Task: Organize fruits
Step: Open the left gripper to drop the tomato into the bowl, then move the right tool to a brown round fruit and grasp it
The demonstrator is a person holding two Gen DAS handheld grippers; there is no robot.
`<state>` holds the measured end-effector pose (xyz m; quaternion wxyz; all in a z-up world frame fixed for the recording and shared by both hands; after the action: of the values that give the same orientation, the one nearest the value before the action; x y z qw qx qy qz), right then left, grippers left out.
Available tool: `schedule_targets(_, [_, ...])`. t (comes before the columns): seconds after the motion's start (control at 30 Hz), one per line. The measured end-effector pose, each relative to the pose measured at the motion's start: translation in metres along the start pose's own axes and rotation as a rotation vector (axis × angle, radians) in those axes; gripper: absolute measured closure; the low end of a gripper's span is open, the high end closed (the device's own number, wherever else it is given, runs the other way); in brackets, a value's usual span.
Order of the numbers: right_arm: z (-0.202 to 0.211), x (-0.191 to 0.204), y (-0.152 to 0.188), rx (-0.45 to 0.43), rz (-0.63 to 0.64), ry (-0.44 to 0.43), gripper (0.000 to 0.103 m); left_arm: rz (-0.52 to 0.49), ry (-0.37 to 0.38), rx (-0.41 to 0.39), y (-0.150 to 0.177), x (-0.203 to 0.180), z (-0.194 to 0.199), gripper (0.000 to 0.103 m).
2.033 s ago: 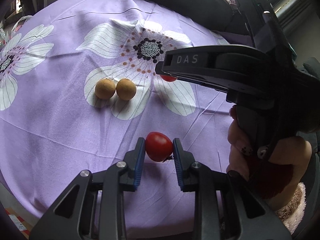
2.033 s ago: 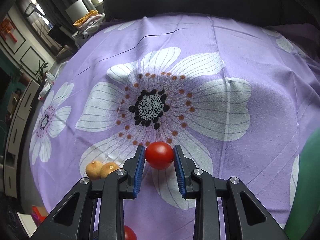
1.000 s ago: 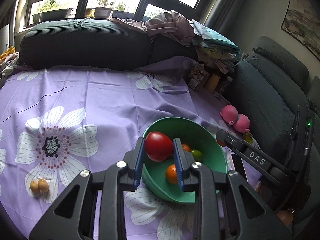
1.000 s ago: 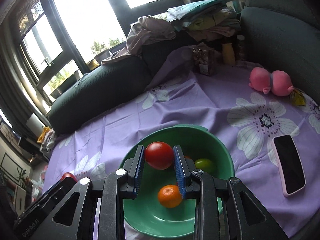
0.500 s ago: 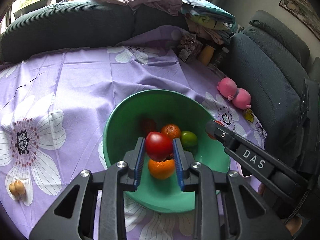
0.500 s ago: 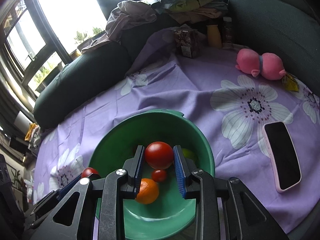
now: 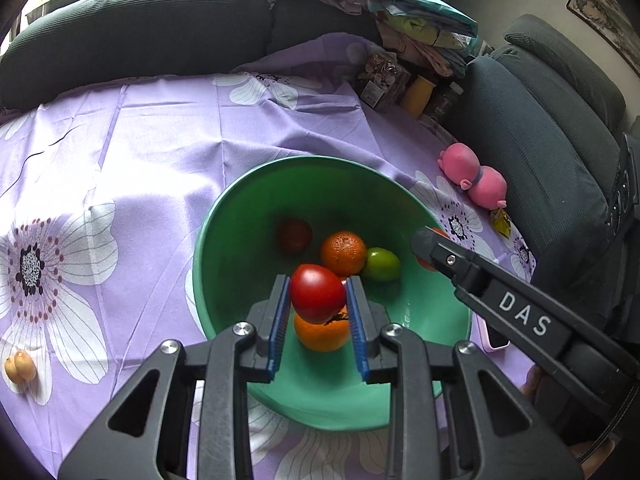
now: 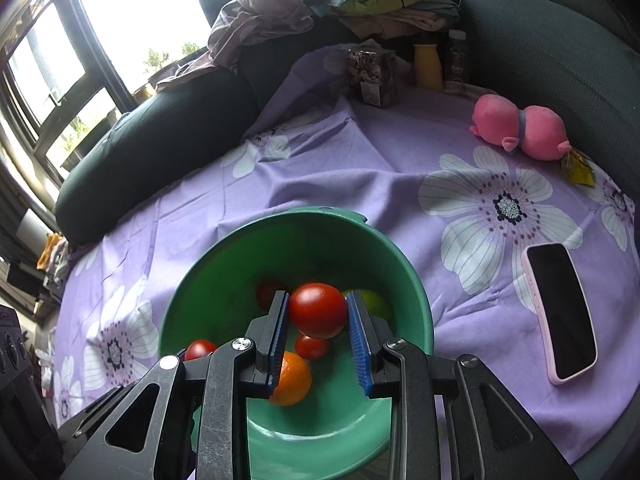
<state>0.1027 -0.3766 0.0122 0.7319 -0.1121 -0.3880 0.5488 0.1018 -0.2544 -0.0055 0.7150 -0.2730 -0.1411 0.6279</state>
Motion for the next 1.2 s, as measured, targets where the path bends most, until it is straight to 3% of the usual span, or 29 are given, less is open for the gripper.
schedule_targets(0.13, [-0.001,-0.001,0.000,0.005,-0.009,0.000,0.072,0.012,0.025,-0.013,-0.001,0.001,0.006,0.074])
schedule_targets(0.27, [0.000,0.002,0.000,0.004,-0.010,-0.016,0.072,0.022,0.007,-0.037,0.000,0.011,0.018,0.065])
schedule_targets(0.47, [0.000,0.018,0.000,0.003,0.025,-0.054,0.068,0.104,-0.045,-0.071,0.004,0.056,0.049,0.062])
schedule_targets(0.73, [-0.005,0.057,0.006,0.022,0.105,-0.135,0.067,0.283,-0.270,-0.109,0.032,0.159,0.091,0.059])
schedule_targets(0.97, [-0.026,0.127,0.031,0.126,0.253,-0.280,0.060,0.446,-0.412,-0.067,0.069,0.240,0.103,0.056])
schedule_targets(1.1, [-0.053,0.177,0.059,0.229,0.330,-0.376,0.060,0.490,-0.411,-0.024,0.084,0.264,0.095,0.057])
schedule_targets(1.2, [-0.075,0.209,0.086,0.325,0.368,-0.445,0.060,0.516,-0.397,-0.037,0.088,0.274,0.098,0.058])
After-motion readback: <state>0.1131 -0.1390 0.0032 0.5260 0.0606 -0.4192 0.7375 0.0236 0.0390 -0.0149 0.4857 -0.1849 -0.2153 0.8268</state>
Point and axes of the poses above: each gripper's, at about its wrist camera, not at the fingertips, and z roughly against the way its jaws point, x to its left, y to its underside, the point moved 3 cm from there along -z, roughly the way its jaws point, and after that the axes turned 14 degrees about -y, right-handed, at the moved point
